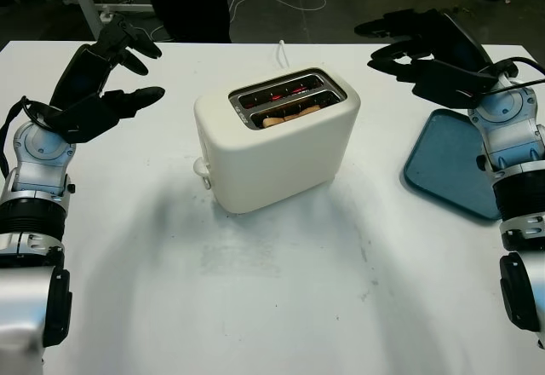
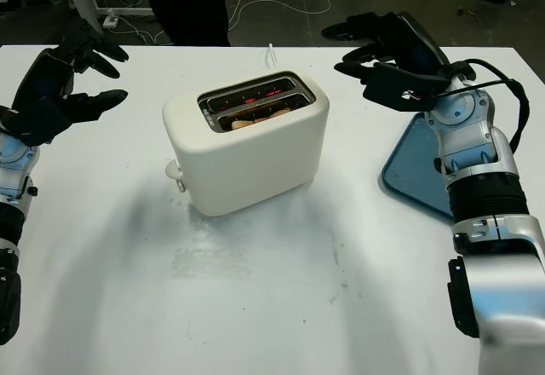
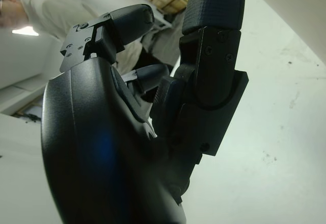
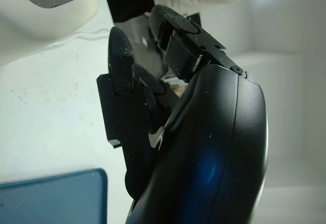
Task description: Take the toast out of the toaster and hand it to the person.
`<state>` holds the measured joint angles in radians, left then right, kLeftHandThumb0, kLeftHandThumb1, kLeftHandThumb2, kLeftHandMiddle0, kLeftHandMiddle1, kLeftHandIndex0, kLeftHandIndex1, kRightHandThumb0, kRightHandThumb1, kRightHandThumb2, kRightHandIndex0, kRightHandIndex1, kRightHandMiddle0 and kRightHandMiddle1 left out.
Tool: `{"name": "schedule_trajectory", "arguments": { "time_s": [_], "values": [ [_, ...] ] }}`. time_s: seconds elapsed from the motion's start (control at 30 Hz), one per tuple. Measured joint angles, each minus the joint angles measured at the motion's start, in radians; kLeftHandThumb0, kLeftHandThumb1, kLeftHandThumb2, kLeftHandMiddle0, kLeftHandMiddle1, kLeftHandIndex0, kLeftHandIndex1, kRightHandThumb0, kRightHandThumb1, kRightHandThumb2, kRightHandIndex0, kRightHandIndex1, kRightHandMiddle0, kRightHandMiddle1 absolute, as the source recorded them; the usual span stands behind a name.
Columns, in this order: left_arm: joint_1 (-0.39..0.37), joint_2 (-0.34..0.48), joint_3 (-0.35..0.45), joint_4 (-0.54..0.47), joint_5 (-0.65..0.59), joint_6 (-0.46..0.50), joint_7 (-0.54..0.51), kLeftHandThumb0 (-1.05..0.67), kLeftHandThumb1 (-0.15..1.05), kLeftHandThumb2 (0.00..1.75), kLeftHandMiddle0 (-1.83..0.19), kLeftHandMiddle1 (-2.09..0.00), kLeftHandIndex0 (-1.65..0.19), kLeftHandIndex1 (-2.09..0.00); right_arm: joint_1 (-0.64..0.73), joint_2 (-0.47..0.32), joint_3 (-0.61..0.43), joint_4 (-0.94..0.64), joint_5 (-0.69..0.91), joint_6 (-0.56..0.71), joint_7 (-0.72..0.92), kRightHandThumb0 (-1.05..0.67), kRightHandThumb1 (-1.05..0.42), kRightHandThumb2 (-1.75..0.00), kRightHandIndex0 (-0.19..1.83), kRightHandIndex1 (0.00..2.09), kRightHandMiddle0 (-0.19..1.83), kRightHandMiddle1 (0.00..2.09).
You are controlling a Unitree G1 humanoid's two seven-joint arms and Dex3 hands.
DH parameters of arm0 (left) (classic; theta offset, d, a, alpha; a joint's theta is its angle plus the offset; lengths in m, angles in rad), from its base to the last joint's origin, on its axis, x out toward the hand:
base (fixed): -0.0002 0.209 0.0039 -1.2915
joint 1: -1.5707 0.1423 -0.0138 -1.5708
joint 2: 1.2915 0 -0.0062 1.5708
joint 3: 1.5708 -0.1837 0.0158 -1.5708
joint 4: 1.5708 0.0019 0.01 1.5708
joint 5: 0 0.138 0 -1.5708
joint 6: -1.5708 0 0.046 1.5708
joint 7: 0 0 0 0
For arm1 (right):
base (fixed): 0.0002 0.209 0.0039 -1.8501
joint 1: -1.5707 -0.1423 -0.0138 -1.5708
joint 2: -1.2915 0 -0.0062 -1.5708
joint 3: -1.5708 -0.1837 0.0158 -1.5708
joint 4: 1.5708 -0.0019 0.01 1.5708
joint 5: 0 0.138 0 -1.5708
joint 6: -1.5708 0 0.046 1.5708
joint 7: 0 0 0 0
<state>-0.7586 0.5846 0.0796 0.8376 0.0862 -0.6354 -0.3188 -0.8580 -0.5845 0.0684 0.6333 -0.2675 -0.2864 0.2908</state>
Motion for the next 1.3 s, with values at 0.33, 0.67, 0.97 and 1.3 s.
{"name": "schedule_trajectory", "arguments": {
  "time_s": [0.33, 0.67, 0.97, 1.3],
  "values": [
    [0.0, -0.006, 0.0, 0.0, -0.002, 0.018, -0.002, -1.05, 0.92, 0.28, -0.05, -1.66, -0.07, -1.54, 0.002, 0.0, 0.0, 0.0, 0.001, -0.001, 0.0, -0.36, -0.92, -0.23, 0.93, 0.01, 0.74, 0.01],
    [0.0, -0.006, 0.002, 0.005, -0.004, 0.018, -0.004, -1.05, 0.92, 0.28, -0.05, -1.66, -0.08, -1.53, 0.002, 0.0, 0.0, 0.0, 0.001, -0.001, 0.0, -0.36, -0.92, -0.24, 0.94, 0.02, 0.74, 0.0],
    [0.0, -0.006, 0.005, 0.012, -0.011, 0.019, -0.012, -1.05, 0.92, 0.28, -0.04, -1.65, -0.07, -1.52, 0.002, 0.0, 0.0, 0.0, 0.003, -0.001, 0.0, -0.35, -0.92, -0.23, 0.95, 0.02, 0.74, 0.0],
    [0.0, -0.006, 0.005, 0.02, -0.01, 0.019, -0.01, -1.05, 0.92, 0.3, -0.03, -1.67, -0.06, -1.53, 0.002, 0.0, 0.0, 0.0, 0.01, -0.001, 0.0, -0.34, -0.92, -0.23, 0.93, 0.0, 0.74, 0.0]
  ]
}}
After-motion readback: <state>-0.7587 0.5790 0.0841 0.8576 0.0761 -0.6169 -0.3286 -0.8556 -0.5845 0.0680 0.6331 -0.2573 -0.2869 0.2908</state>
